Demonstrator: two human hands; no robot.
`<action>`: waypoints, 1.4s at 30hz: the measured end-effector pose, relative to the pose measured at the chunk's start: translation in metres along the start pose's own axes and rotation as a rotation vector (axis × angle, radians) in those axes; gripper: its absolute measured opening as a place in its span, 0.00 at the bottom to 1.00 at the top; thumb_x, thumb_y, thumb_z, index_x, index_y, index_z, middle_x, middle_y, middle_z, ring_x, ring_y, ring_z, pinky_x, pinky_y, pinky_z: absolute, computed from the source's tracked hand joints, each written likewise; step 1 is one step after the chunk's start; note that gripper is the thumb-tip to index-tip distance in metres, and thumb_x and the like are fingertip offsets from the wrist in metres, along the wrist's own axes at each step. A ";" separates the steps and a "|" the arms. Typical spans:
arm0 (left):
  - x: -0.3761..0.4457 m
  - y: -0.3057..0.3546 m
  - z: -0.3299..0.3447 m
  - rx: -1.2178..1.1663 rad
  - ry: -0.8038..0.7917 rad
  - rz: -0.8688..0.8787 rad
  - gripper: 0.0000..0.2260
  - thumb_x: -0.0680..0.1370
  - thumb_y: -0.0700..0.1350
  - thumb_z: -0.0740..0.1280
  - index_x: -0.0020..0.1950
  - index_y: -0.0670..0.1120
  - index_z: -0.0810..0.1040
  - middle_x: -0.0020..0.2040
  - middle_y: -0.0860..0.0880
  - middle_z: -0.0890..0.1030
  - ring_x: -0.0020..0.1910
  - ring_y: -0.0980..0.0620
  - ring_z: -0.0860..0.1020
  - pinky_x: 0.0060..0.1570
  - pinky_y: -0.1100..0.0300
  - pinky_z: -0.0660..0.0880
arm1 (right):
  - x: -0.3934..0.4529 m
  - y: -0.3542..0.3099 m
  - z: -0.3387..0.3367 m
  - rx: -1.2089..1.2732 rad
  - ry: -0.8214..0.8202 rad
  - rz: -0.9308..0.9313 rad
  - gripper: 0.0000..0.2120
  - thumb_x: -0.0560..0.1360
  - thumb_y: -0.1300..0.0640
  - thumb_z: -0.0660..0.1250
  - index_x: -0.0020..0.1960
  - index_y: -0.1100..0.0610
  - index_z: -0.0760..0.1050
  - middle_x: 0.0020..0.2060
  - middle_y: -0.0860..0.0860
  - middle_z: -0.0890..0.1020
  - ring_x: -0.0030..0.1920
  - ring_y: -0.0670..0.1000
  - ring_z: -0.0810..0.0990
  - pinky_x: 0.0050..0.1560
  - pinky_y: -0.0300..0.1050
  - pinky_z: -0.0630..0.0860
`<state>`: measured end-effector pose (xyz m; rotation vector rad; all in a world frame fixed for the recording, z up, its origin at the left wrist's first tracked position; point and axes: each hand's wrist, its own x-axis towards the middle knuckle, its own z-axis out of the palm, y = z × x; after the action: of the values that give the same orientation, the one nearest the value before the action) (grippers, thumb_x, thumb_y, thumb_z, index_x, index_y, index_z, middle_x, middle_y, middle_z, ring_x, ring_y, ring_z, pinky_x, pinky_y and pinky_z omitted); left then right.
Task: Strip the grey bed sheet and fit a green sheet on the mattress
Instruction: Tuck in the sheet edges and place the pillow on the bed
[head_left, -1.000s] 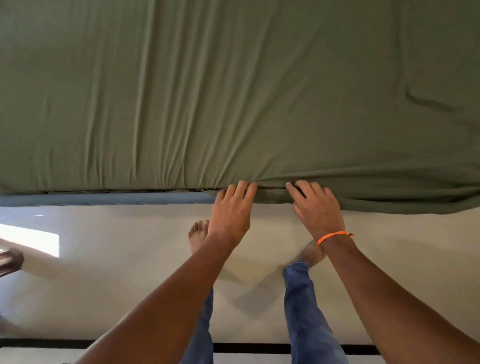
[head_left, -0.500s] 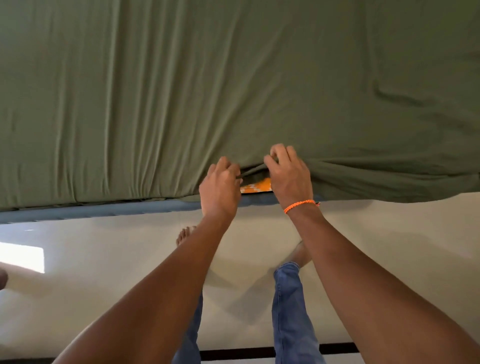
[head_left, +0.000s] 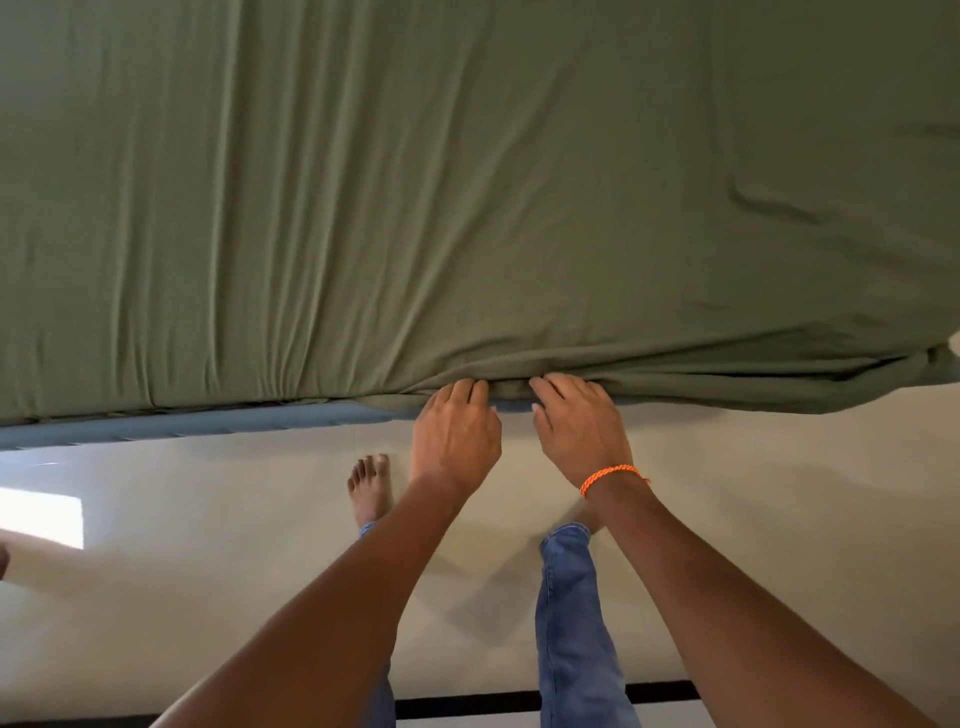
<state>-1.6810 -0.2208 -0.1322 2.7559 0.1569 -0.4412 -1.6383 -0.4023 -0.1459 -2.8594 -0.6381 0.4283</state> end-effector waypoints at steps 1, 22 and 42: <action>0.004 0.001 -0.004 0.003 -0.056 -0.022 0.12 0.83 0.50 0.63 0.60 0.46 0.80 0.54 0.48 0.83 0.54 0.46 0.82 0.57 0.52 0.79 | 0.003 -0.002 -0.006 0.009 -0.052 0.021 0.13 0.79 0.53 0.66 0.62 0.55 0.79 0.54 0.52 0.82 0.56 0.55 0.81 0.57 0.52 0.76; 0.060 0.019 -0.009 0.254 -0.488 -0.061 0.26 0.89 0.59 0.48 0.63 0.46 0.81 0.57 0.43 0.84 0.57 0.41 0.83 0.54 0.48 0.77 | 0.046 -0.003 0.006 -0.056 -0.427 0.056 0.14 0.78 0.47 0.70 0.60 0.52 0.80 0.54 0.53 0.85 0.58 0.57 0.83 0.59 0.51 0.72; 0.056 0.265 0.071 0.031 -0.063 0.209 0.28 0.75 0.41 0.71 0.75 0.47 0.71 0.69 0.46 0.74 0.66 0.44 0.74 0.67 0.47 0.73 | -0.064 0.267 -0.054 -0.220 0.091 -0.025 0.15 0.74 0.62 0.74 0.58 0.52 0.78 0.49 0.50 0.77 0.50 0.55 0.76 0.35 0.50 0.76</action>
<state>-1.6055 -0.4903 -0.1292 2.7467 -0.1540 -0.4765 -1.5736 -0.6748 -0.1425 -3.0515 -0.7461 0.2357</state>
